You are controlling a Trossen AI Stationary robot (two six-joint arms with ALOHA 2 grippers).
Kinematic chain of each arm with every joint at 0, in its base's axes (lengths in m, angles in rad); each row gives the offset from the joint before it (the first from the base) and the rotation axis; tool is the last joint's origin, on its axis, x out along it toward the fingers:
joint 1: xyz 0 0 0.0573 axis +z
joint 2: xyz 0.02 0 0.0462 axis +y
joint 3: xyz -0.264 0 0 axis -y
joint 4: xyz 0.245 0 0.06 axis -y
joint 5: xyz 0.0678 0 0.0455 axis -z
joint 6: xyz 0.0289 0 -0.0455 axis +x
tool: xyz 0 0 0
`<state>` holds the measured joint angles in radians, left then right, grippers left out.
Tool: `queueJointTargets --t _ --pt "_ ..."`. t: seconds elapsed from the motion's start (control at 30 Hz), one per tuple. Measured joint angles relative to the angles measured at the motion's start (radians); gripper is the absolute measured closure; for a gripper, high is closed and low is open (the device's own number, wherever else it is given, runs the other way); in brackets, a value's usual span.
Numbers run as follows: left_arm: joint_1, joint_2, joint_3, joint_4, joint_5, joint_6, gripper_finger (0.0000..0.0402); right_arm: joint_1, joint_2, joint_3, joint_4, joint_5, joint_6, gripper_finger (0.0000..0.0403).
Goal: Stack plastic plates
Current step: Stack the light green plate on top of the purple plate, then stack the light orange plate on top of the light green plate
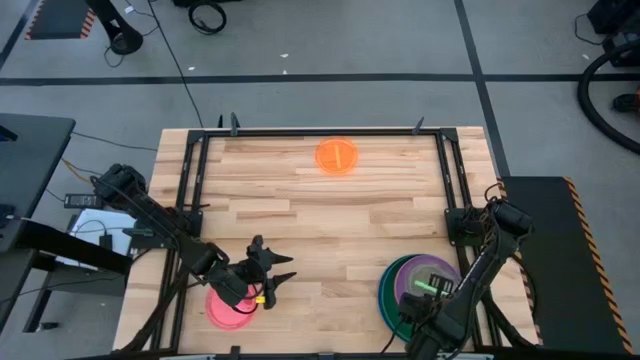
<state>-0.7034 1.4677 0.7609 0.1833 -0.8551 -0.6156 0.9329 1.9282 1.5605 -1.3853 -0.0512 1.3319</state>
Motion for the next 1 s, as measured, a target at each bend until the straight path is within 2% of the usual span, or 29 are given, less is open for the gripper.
queueJointTargets --t 0.17,0.33,0.43,0.57,0.73,0.83,1.0 --pt "0.0 0.0 0.0 0.0 0.0 -0.001 0.0212 -0.002 0.0 -0.012 0.017 0.021 0.0 0.0306" --pt "0.0 0.0 0.0 0.0 0.0 -0.001 0.0212 -0.035 -0.002 0.025 -0.005 0.031 -0.029 0.029" --pt "0.0 0.0 0.0 0.0 0.0 -0.001 0.0212 -0.069 -0.002 0.09 -0.048 0.141 -0.103 0.029" --pt "0.0 0.0 0.0 0.0 0.0 -0.001 0.0212 -0.14 -0.004 0.144 -0.076 0.36 -0.201 0.029" --pt "0.0 0.0 0.0 0.0 0.0 -0.001 0.0212 -0.292 -0.003 0.148 -0.043 0.511 -0.388 0.0277" --pt "0.0 0.0 0.0 0.0 0.013 -0.001 0.0212 -0.412 -0.002 0.141 0.034 0.583 -0.529 0.026" --pt "-0.003 -0.01 0.0 0.0 0.168 -0.026 0.0212 -0.645 -0.001 0.092 0.287 0.588 -0.77 0.0234"
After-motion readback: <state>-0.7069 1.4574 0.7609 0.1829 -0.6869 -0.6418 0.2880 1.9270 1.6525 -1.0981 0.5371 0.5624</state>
